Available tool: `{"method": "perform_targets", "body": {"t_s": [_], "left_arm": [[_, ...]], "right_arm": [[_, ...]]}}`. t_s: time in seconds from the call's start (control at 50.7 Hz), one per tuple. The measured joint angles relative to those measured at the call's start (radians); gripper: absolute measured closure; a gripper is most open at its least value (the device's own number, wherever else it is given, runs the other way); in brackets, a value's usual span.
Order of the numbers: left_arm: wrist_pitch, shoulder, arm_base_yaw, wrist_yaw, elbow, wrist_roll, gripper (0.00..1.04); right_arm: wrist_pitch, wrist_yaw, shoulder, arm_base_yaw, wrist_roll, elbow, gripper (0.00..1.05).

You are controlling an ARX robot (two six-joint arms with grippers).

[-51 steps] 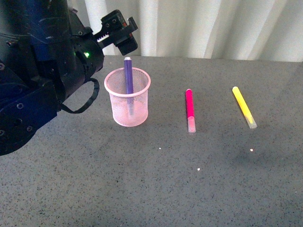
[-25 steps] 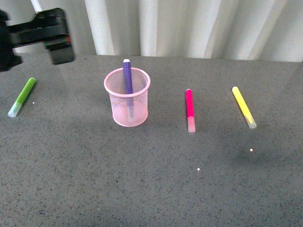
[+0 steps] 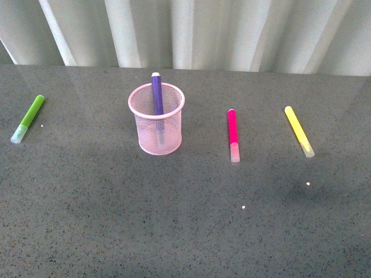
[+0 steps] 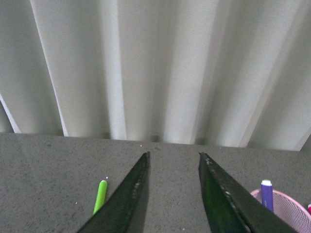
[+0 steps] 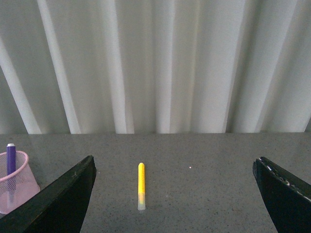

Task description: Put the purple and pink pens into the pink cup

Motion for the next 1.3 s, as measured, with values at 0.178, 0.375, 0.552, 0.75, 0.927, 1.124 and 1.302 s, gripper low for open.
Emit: {"method": "perform_targets", "body": {"t_s": [0.178,0.375,0.552,0.75,0.927,1.124,1.302], "left_arm": [[-0.064,-0.151,0.027,0.029,-0.114,0.012,1.01],[-0.170,-0.335,0.095,0.093,-0.190,0.015,1.01],[-0.294,-0.503,0.095,0.093,-0.233,0.015,1.01],[-0.424,-0.660,0.095,0.096,-0.259,0.016,1.01],[-0.568,-0.824,0.095,0.097,-0.269,0.016,1.01],[-0.714,-0.982,0.095,0.097,-0.269,0.016,1.01],[-0.816,-1.088,0.095,0.097,-0.269,0.016,1.01]], "right_arm": [[0.000,0.000,0.000,0.000,0.000,0.000,0.07],[0.000,0.000,0.000,0.000,0.000,0.000,0.07],[0.000,0.000,0.000,0.000,0.000,0.000,0.07],[0.000,0.000,0.000,0.000,0.000,0.000,0.07],[0.000,0.000,0.000,0.000,0.000,0.000,0.07],[0.000,0.000,0.000,0.000,0.000,0.000,0.07],[0.000,0.000,0.000,0.000,0.000,0.000,0.07]]}}
